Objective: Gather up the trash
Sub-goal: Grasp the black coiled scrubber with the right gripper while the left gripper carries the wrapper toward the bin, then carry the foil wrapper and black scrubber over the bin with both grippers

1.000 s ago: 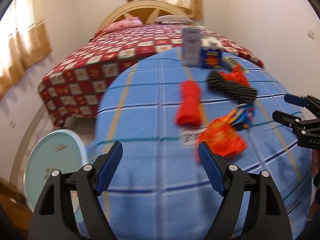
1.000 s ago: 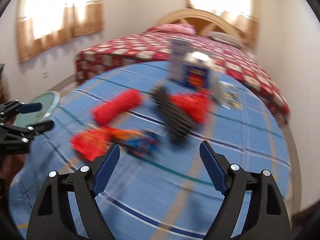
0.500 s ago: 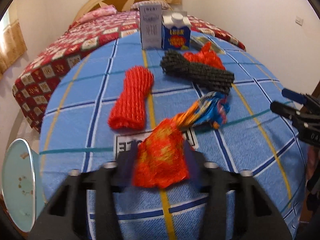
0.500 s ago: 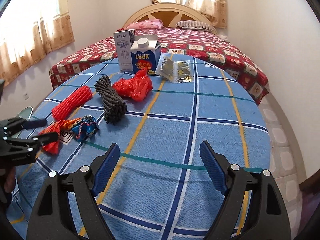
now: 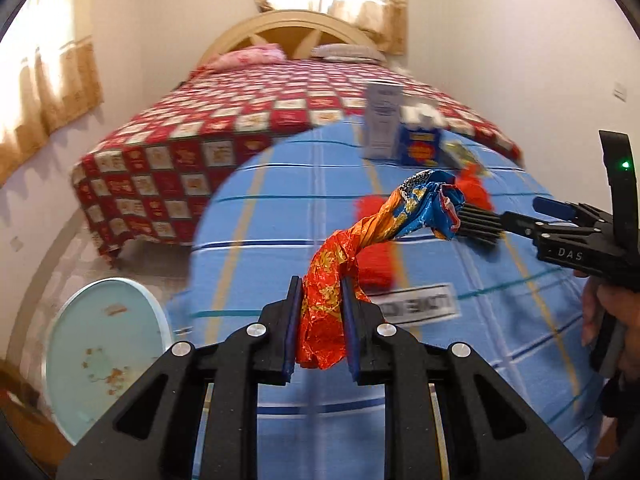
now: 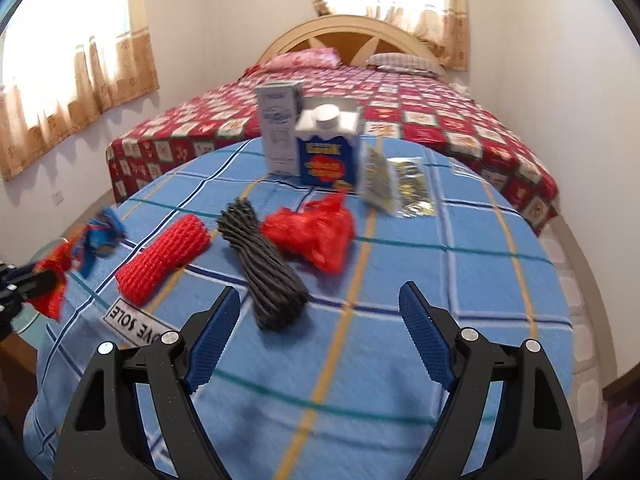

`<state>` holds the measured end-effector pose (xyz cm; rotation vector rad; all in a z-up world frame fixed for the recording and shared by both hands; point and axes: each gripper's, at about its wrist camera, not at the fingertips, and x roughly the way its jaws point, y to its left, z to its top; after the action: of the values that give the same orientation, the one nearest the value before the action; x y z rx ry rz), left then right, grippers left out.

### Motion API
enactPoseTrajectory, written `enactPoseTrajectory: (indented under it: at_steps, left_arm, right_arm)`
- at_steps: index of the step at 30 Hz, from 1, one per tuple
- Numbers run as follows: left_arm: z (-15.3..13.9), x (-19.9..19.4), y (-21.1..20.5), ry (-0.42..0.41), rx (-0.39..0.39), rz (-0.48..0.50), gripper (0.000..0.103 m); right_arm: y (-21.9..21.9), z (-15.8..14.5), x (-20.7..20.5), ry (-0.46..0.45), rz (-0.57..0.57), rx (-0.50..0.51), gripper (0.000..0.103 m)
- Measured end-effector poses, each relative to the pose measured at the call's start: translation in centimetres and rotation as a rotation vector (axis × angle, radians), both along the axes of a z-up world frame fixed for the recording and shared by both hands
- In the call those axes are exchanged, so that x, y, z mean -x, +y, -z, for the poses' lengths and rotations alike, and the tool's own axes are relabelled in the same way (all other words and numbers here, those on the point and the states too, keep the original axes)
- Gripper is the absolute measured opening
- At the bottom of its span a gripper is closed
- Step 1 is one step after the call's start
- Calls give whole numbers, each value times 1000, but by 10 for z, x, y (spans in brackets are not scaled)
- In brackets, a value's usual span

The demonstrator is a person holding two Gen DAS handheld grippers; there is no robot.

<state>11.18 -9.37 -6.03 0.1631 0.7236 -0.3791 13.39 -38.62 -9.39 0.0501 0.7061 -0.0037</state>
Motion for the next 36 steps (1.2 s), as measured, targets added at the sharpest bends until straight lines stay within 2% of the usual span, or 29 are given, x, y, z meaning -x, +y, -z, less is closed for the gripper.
enactPoseTrajectory:
  at_steps: [2,3,4,7,8,12,16,24,36]
  left_arm:
    - [3,-7,14,13,8,-36,19]
    - [4,-9,19,18,12,-51,19]
    - [6,-12,26,23,16,-69,19]
    - [10,-14,38,29,30,-97,19]
    - [11,-15,41,26,32,-107,19]
    - [9,-16,53,13,39,-146,19]
    - [3,-15,72,-8,28,-193,19]
    - [2,-15,121,-10,5,-304,20]
    - [-2,-4,160,-23,-21,-374,20]
  right_arm:
    - [5,7,-17,58,-26,-11,71]
    - [7,8,-20,75,-33,-13,59]
    - [9,14,-27,114,-49,-21,42]
    - [13,18,-28,137,-72,-22,26]
    - [15,17,-25,128,-75,-23,24]
    - [25,-1,-10,49,-96,-37,22]
    - [49,-9,-10,19,-139,-33,22]
    - [112,-11,-28,-2,-262,-25,22]
    - [196,-10,-52,-22,-419,-16,22]
